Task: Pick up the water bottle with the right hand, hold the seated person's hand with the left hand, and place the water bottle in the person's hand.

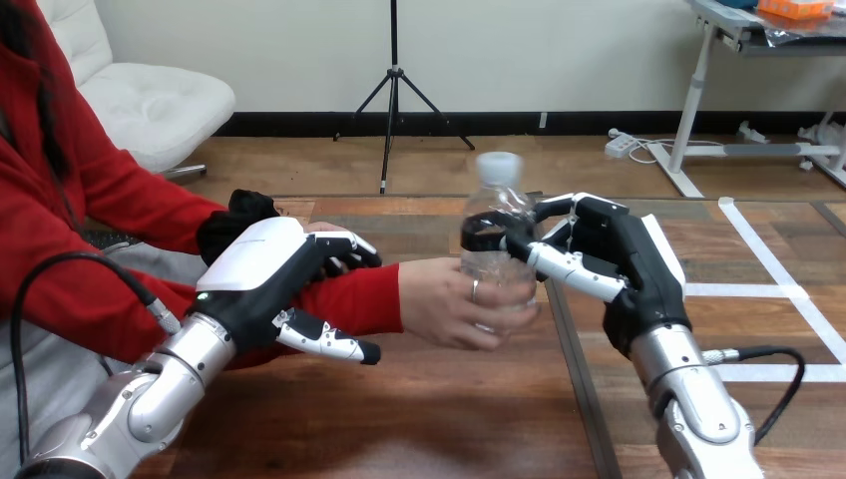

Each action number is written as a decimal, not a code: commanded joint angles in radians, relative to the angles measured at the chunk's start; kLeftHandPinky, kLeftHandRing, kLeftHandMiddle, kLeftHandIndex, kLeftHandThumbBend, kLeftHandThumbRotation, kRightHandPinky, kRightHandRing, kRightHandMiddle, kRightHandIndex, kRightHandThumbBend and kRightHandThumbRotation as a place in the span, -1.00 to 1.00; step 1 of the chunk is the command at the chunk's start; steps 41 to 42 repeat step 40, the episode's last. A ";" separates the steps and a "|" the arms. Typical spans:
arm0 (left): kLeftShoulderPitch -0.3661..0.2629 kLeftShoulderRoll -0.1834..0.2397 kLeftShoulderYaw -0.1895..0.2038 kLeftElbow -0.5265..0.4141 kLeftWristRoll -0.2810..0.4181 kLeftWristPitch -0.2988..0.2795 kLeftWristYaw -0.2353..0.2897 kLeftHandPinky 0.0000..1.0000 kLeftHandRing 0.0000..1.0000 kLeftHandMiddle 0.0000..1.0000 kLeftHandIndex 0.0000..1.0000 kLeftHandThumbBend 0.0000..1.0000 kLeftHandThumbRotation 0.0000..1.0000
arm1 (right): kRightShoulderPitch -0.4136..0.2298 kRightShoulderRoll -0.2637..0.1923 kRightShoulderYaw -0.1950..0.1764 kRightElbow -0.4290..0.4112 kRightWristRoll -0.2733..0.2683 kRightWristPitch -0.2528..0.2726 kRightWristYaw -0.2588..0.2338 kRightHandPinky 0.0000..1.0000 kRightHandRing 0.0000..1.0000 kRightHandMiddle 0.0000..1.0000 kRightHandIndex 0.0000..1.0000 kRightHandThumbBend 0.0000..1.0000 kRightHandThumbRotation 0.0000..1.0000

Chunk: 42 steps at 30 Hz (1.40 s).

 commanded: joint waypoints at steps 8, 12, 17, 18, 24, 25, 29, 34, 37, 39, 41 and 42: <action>-0.025 -0.013 -0.007 0.000 0.000 0.004 0.020 0.33 0.46 0.55 0.58 1.00 -0.26 | -0.037 -0.014 0.005 -0.066 0.001 0.012 0.000 0.29 0.45 0.56 0.67 0.82 -0.06; -0.024 -0.014 -0.006 0.003 0.000 0.004 0.025 0.34 0.48 0.58 0.61 1.00 -0.22 | -0.029 -0.014 0.001 -0.080 0.005 0.022 -0.003 0.36 0.50 0.61 0.72 0.79 0.00; -0.022 -0.017 -0.005 0.007 -0.001 0.003 0.030 0.37 0.51 0.61 0.65 1.00 -0.19 | -0.024 -0.016 -0.010 -0.081 0.028 0.019 0.014 0.43 0.54 0.64 0.76 0.79 0.04; -0.022 -0.017 -0.005 0.009 0.000 0.002 0.034 0.38 0.53 0.63 0.66 1.00 -0.18 | -0.023 -0.017 -0.012 -0.081 0.032 0.019 0.017 0.46 0.56 0.65 0.78 0.80 0.07; -0.018 -0.022 -0.005 0.014 -0.006 0.002 0.039 0.40 0.58 0.66 0.69 1.00 -0.14 | -0.011 -0.021 -0.022 -0.092 0.043 0.025 0.019 0.51 0.59 0.68 0.81 0.89 0.13; -0.019 -0.023 -0.005 0.015 -0.007 0.003 0.038 0.41 0.59 0.67 0.70 1.00 -0.14 | -0.011 -0.022 -0.023 -0.090 0.046 0.023 0.020 0.52 0.59 0.68 0.82 0.90 0.14; -0.016 -0.027 -0.006 0.020 -0.008 -0.001 0.046 0.44 0.63 0.70 0.73 1.00 -0.12 | -0.005 -0.027 -0.027 -0.085 0.047 0.009 0.018 0.53 0.61 0.69 0.84 0.94 0.19; -0.016 -0.031 -0.008 0.028 -0.008 -0.008 0.057 0.47 0.66 0.72 0.75 1.00 -0.11 | -0.001 -0.028 -0.037 -0.086 0.072 0.008 0.034 0.55 0.65 0.71 0.85 0.93 0.21; -0.018 -0.032 -0.011 0.037 -0.003 -0.013 0.069 0.49 0.68 0.74 0.76 1.00 -0.11 | 0.003 -0.030 -0.043 -0.092 0.079 0.015 0.036 0.57 0.68 0.74 0.88 0.92 0.22; -0.017 -0.035 -0.008 0.041 -0.011 -0.013 0.064 0.50 0.69 0.75 0.77 1.00 -0.10 | 0.007 -0.029 -0.049 -0.095 0.088 0.011 0.038 0.58 0.70 0.75 0.89 0.92 0.22; -0.018 -0.036 -0.008 0.043 -0.014 -0.013 0.062 0.51 0.70 0.75 0.78 1.00 -0.10 | 0.007 -0.029 -0.051 -0.094 0.092 0.010 0.039 0.58 0.70 0.75 0.89 0.91 0.22; -0.018 -0.036 -0.008 0.043 -0.014 -0.013 0.062 0.51 0.70 0.75 0.78 1.00 -0.10 | 0.007 -0.029 -0.051 -0.094 0.092 0.010 0.039 0.58 0.70 0.75 0.89 0.91 0.22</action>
